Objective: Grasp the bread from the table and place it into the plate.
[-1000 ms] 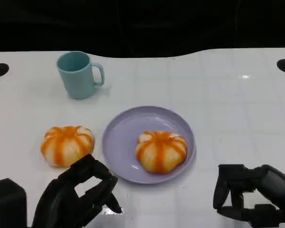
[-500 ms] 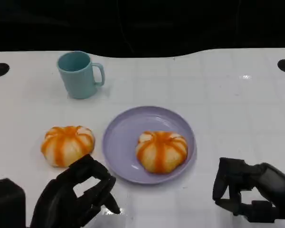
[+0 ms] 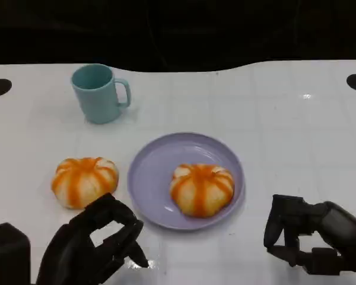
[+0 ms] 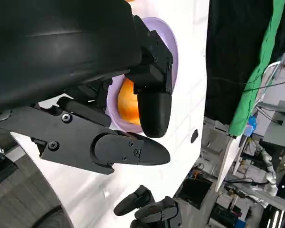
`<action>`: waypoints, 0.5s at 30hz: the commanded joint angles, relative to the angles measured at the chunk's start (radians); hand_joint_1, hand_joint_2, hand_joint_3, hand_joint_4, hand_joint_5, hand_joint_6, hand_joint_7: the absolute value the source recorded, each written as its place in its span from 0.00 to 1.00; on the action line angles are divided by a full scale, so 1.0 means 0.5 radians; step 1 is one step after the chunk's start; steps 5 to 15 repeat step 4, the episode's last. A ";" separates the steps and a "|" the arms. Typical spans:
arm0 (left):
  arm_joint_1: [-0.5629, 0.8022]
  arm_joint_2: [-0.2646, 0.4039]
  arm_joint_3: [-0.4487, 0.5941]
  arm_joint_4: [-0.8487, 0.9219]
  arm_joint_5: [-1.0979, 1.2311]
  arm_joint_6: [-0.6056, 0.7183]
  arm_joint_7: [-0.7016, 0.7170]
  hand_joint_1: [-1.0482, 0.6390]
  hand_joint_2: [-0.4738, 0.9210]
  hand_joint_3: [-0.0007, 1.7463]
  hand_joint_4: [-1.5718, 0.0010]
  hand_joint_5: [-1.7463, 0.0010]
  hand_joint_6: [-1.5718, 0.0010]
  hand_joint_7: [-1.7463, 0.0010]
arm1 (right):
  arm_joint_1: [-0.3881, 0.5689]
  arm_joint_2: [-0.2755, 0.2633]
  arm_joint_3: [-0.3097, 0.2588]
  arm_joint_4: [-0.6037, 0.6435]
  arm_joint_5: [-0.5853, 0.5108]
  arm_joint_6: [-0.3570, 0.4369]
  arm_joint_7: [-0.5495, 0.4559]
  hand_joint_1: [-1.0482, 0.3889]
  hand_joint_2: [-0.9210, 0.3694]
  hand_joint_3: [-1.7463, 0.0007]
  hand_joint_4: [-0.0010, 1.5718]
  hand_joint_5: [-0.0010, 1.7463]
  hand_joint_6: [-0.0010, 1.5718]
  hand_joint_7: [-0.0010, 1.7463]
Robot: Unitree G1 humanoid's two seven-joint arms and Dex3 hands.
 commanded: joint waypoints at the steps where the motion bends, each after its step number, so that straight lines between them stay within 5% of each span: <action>1: 0.000 0.032 0.034 0.033 -0.024 -0.038 -0.045 0.31 1.00 0.14 0.57 0.00 0.70 0.03 | -0.019 0.009 -0.025 0.024 -0.022 -0.040 -0.015 0.46 0.00 0.82 0.44 1.00 0.29 0.99; 15: 0.002 0.024 0.037 0.031 -0.026 -0.031 -0.037 0.30 1.00 0.13 0.57 0.00 0.69 0.03 | -0.018 0.012 -0.028 0.022 -0.048 -0.052 -0.025 0.46 0.00 0.82 0.44 1.00 0.30 0.99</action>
